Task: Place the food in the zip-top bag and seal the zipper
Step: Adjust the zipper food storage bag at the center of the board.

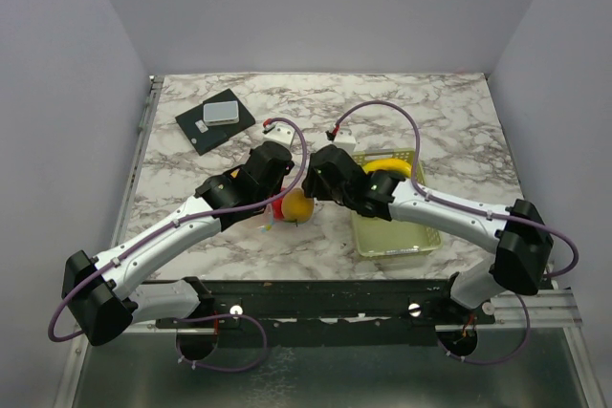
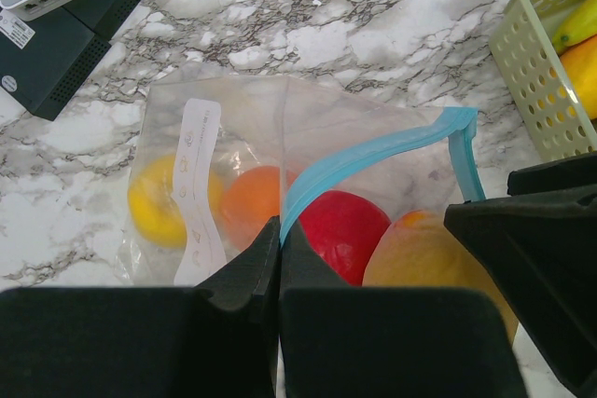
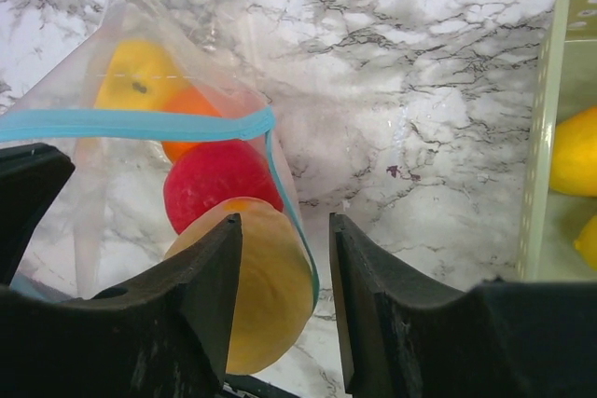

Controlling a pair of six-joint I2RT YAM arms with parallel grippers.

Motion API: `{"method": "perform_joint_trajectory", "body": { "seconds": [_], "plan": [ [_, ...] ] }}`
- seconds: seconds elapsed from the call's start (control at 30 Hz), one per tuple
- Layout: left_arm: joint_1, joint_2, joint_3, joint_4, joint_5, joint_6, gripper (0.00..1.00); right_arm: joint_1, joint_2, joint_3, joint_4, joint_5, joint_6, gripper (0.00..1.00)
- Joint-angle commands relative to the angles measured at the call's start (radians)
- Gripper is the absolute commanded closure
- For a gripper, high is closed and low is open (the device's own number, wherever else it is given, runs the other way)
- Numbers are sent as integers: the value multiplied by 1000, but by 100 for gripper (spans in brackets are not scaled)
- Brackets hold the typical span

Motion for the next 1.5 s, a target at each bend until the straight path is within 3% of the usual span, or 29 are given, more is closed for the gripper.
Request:
{"method": "perform_joint_trajectory", "body": {
  "seconds": [0.0, 0.43, 0.77, 0.87, 0.97, 1.47],
  "plan": [
    [-6, -14, -10, 14, 12, 6, 100, -20, 27, 11, 8, 4, 2, 53],
    [-6, -13, -11, 14, 15, 7, 100, -77, 42, -46, 108, -155, -1, 65],
    [-6, -16, -11, 15, 16, 7, 100, -81, 67, -48, 136, -194, 2, 74],
    [-6, -15, -11, 15, 17, 7, 100, -81, 70, -48, 139, -207, 6, 83],
    [-6, -18, -11, 15, 17, 6, 100, -81, 60, -50, 135, -207, 5, 99],
    [-6, -94, -3, -17, 34, -28, 100, -81, -43, -45, 34, -194, -10, 99]
  ]
}}
